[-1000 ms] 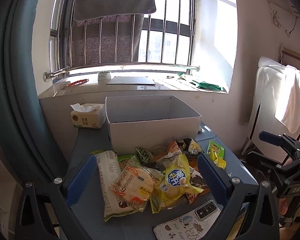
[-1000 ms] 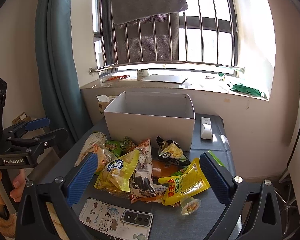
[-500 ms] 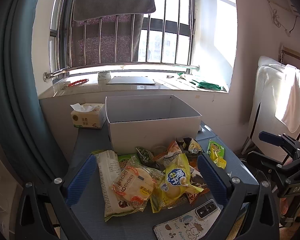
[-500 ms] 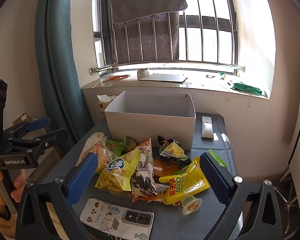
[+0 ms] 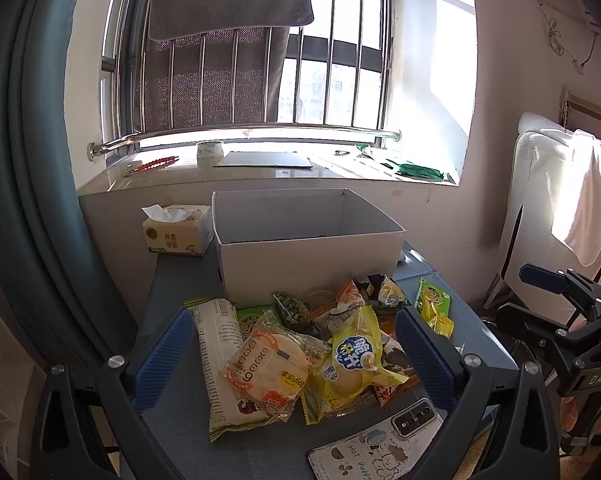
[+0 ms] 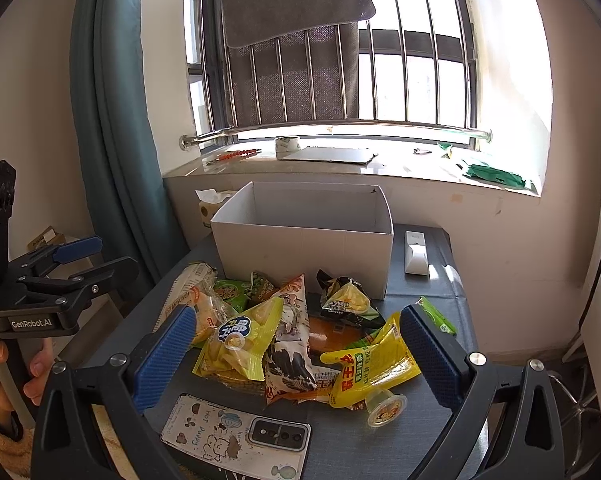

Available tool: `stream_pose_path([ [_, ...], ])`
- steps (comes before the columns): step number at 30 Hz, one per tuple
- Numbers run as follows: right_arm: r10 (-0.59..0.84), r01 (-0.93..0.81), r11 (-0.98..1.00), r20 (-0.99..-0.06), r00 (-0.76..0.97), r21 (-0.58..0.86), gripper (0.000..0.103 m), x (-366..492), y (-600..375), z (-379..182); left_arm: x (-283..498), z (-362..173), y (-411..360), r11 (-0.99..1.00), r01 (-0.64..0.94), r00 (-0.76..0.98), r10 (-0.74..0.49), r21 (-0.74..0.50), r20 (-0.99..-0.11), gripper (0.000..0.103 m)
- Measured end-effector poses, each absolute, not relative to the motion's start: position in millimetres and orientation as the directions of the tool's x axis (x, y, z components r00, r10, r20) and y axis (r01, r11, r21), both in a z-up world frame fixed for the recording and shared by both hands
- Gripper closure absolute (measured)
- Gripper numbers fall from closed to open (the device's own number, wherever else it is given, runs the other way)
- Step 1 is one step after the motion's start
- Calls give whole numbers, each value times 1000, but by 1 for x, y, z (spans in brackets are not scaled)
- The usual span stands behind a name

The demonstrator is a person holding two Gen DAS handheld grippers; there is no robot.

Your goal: Organize snacks

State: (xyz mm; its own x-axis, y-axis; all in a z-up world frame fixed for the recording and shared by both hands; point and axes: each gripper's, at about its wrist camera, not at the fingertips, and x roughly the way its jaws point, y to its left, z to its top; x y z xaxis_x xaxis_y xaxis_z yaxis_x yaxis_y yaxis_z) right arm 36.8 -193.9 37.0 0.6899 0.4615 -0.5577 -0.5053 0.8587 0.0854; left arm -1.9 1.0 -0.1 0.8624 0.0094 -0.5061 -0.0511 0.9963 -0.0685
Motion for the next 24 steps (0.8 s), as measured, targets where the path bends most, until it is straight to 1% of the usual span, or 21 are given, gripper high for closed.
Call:
stream_pose_path([
  [13,465,-504,857,-571,676,101,0,39,-194,29,-3,-4,6,995,-65,858,16,-79,-513,0],
  [24,456,-529,845,-620,639,77,0,42,-175,9,-6,-6,16,992,-87,858,30,-88,-514,0],
])
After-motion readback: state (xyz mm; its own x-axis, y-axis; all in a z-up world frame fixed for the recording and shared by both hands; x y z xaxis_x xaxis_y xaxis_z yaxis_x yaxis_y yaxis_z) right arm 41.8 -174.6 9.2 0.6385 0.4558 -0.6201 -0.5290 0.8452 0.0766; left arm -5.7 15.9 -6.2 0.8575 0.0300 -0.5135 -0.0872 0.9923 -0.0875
